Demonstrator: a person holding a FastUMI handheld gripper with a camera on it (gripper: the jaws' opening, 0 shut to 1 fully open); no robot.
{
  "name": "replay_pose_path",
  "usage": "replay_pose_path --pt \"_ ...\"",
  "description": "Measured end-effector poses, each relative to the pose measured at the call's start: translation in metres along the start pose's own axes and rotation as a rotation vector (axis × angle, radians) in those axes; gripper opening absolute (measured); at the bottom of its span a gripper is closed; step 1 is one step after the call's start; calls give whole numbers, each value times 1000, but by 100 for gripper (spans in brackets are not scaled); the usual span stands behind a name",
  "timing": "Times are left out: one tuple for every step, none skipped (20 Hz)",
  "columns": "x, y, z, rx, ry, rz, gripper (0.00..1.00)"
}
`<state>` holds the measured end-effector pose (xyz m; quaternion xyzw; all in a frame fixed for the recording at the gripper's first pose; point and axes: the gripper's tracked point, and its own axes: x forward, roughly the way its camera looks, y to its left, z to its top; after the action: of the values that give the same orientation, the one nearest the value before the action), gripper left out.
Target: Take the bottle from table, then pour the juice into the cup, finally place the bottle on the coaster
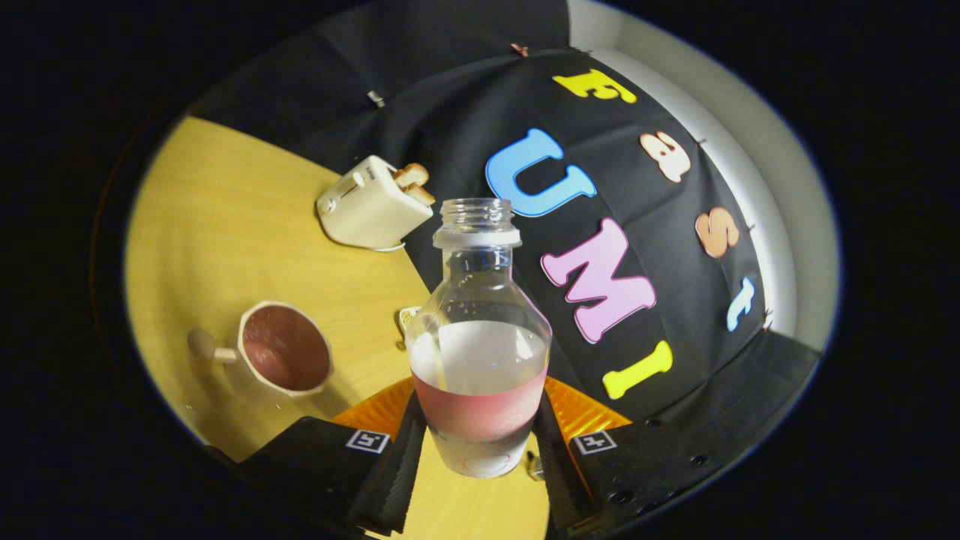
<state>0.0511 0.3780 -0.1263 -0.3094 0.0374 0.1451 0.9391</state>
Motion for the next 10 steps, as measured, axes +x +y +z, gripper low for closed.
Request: replay_pose_path --pt "-1 2 0 66 1 12 74" --pt "0 5 -1 136 1 31 74" --pt "-1 10 1 207 -12 59 74" --pt "-2 13 6 277 -30 81 74" --pt "-2 12 12 345 -53 94 74" --pt "-3 9 15 412 -71 97 74" --pt "-3 5 21 480 -92 102 74" --pt "-3 2 26 546 -113 107 74" --pt "-3 -2 31 605 -132 113 74" --pt "-3 -8 35 654 -149 115 74"
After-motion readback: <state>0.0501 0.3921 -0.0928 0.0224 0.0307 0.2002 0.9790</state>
